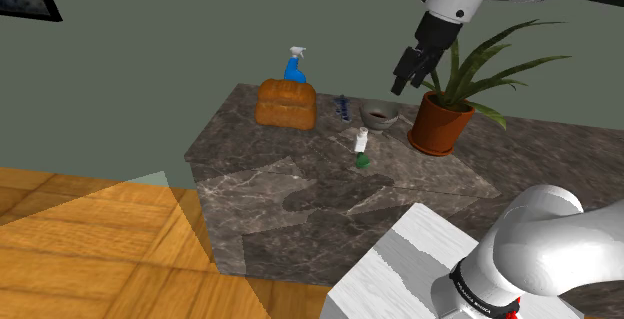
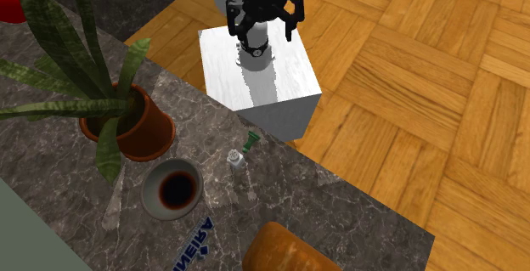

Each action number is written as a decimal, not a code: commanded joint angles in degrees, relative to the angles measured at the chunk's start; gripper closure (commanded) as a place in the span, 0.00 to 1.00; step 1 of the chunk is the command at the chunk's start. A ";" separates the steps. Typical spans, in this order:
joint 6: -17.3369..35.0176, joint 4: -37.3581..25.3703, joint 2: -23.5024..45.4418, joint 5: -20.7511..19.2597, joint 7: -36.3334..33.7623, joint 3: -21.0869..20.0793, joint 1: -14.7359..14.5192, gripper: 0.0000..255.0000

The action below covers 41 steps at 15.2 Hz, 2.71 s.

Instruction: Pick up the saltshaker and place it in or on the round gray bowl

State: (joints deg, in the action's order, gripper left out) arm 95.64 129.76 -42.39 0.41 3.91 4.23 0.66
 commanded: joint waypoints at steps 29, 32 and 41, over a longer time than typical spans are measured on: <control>26.66 -8.12 45.69 7.36 18.28 13.32 2.16 0.00; 28.84 -6.94 46.76 7.95 18.67 13.19 2.11 0.00; 29.25 -6.73 46.98 8.07 18.75 13.17 2.10 1.00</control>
State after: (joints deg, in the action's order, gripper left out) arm 124.89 123.03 4.59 8.48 22.66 17.40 2.76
